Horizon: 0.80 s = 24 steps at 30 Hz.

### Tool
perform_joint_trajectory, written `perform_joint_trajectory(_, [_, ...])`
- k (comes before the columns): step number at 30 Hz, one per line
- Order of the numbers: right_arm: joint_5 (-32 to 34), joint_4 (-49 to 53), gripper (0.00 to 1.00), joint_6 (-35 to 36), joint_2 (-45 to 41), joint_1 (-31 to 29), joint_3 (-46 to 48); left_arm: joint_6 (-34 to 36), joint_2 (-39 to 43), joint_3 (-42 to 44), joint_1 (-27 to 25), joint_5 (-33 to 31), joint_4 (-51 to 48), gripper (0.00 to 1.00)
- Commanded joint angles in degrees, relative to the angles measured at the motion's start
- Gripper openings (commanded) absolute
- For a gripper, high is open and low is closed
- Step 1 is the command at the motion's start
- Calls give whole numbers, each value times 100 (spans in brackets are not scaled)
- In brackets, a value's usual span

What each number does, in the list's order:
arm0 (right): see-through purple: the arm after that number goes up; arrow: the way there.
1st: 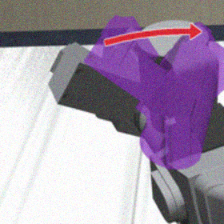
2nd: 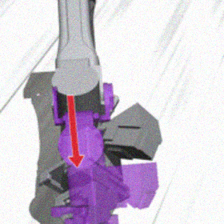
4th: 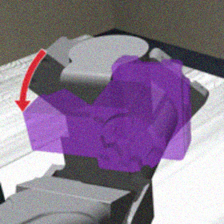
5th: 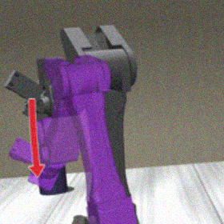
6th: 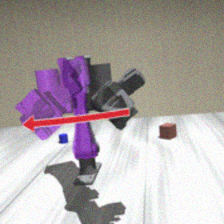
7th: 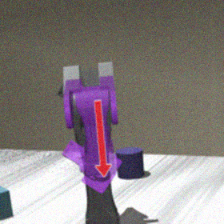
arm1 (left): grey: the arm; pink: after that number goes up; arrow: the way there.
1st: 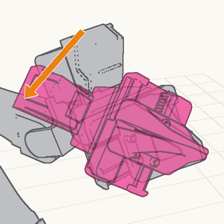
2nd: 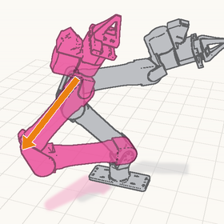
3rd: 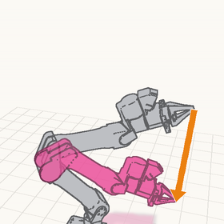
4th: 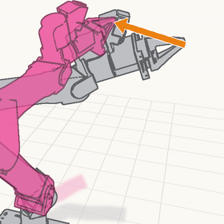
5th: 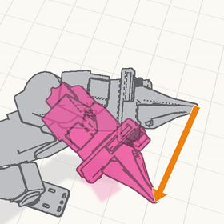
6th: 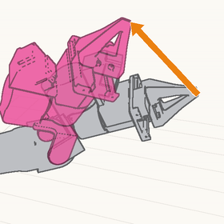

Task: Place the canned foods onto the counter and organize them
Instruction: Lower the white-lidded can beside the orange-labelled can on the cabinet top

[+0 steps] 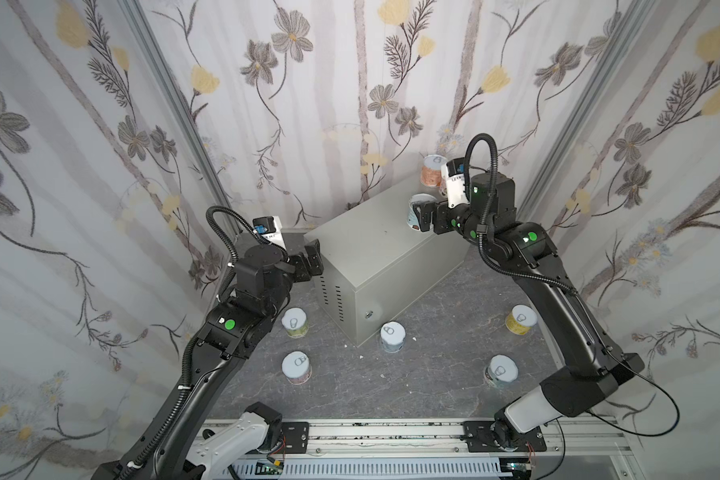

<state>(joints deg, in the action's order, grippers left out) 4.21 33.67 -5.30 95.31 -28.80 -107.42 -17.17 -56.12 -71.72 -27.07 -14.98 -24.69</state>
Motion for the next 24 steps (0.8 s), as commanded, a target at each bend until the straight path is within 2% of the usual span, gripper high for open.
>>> perform_joint_trajectory(1, [-233,-1213,100,65,-689,-2,905,-70,56,29,9,-85,102,100])
perform_joint_trajectory(5, [-452,-2177,100,-23,-1386,24,2135,-45,82,40,9,-101,102,100])
perform_joint_trajectory(10, [-720,-2555,100,-3,-1579,32,2693,-41,74,110,6,-105,109,100])
perform_joint_trajectory(18, [-933,-2743,99,49,-1234,128,2738,35,-13,193,8,-248,126,100])
perform_joint_trajectory(24, [-1114,-2747,94,-6,-779,281,2405,200,-131,125,7,-457,133,100])
